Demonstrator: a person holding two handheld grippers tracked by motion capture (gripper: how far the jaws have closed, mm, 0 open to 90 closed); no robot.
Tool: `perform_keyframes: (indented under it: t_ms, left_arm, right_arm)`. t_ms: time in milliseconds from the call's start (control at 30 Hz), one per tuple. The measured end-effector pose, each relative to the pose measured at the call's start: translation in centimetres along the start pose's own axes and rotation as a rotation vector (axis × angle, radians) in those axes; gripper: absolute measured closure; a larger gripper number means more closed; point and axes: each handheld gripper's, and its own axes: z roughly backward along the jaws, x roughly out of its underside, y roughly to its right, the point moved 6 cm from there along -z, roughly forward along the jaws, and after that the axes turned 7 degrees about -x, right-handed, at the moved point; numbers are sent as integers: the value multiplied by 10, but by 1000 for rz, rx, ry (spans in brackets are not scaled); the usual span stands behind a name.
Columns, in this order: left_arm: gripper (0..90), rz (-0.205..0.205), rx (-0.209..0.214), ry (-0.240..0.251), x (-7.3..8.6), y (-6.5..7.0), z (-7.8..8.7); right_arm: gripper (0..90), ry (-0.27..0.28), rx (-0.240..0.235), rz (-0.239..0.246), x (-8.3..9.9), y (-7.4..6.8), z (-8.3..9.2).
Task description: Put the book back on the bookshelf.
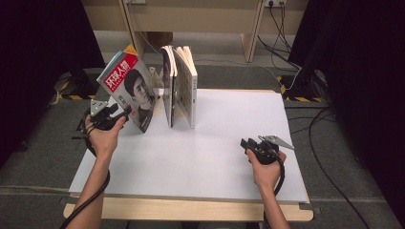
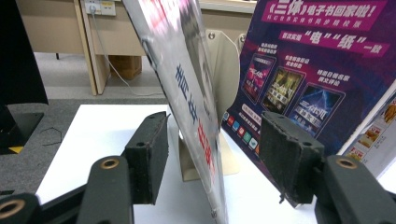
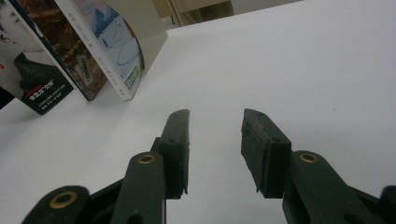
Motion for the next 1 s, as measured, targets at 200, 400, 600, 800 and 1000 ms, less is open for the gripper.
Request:
perform_keyframes:
  t_ms: [200, 400, 600, 800, 1000]
  left_arm:
    - [410, 12, -2, -11, 7, -2, 3]
    - [400, 11, -1, -24, 13, -4, 7]
    - [390, 10, 5, -38, 22, -5, 13]
    - [389, 21, 10, -53, 32, -9, 19]
    - [389, 33, 19, -77, 45, -12, 24]
  right_arm:
    - [626, 2, 2, 1, 0, 0, 1]
    - [625, 0, 1, -3, 0, 0, 0]
    - [624, 1, 2, 2, 0, 0, 1]
    - [625, 0, 2, -5, 0, -1, 1]
    - [625, 6, 4, 2, -1, 1, 1]
